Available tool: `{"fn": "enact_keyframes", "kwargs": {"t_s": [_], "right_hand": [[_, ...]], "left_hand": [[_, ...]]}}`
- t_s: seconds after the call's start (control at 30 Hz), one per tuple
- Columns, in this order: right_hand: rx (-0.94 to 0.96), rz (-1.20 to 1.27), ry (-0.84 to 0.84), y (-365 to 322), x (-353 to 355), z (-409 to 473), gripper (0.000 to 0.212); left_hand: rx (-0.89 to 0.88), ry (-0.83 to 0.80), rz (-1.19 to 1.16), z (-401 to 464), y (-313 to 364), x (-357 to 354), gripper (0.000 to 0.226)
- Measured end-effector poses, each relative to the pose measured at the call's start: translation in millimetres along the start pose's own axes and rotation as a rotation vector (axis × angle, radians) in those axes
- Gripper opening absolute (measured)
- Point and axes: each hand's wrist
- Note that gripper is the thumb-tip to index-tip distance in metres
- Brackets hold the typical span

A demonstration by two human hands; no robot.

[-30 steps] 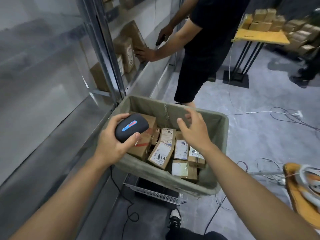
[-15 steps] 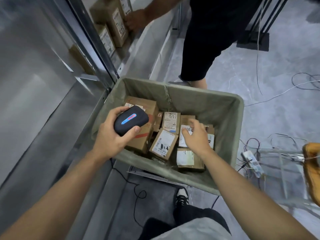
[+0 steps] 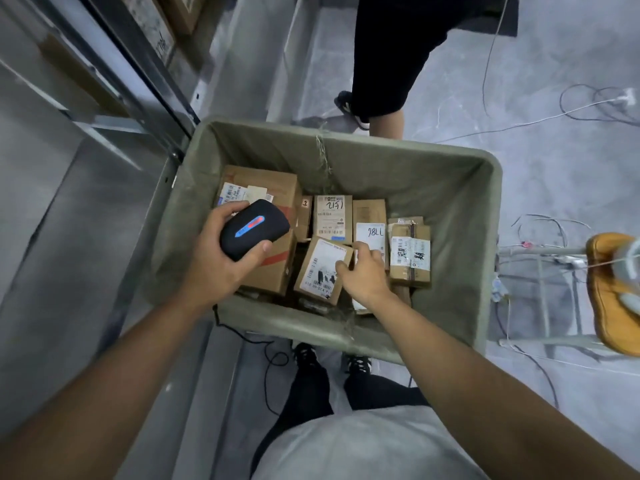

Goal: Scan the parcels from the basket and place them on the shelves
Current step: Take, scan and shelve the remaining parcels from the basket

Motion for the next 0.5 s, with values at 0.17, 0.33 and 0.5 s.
{"fn": "enact_keyframes", "kwargs": {"t_s": [0.17, 0.33, 0.5], "right_hand": [[-0.150, -0.044, -0.020, 2.0, -35.6, 6.4, 0.069], [-0.283, -0.108, 0.003, -9.3, -72.1, 12.9, 0.077], [-0.387, -0.140, 0.015, -26.0, -101.3, 22.0, 0.090]], "left_hand": [[0.027, -0.026, -0.003, 9.3, -25.8, 1.4, 0.060], [0.059, -0.054, -0.034, 13.6, -41.2, 6.7, 0.059], [0.075, -0.039, -0.078, 16.4, -51.2, 11.1, 0.056]]}}
Point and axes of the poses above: each hand's wrist, its own z-axis towards the middle knuckle, its own x-axis out of the back of the hand, y = z × x, and after that the axes turned 3 degrees about -x, right-handed
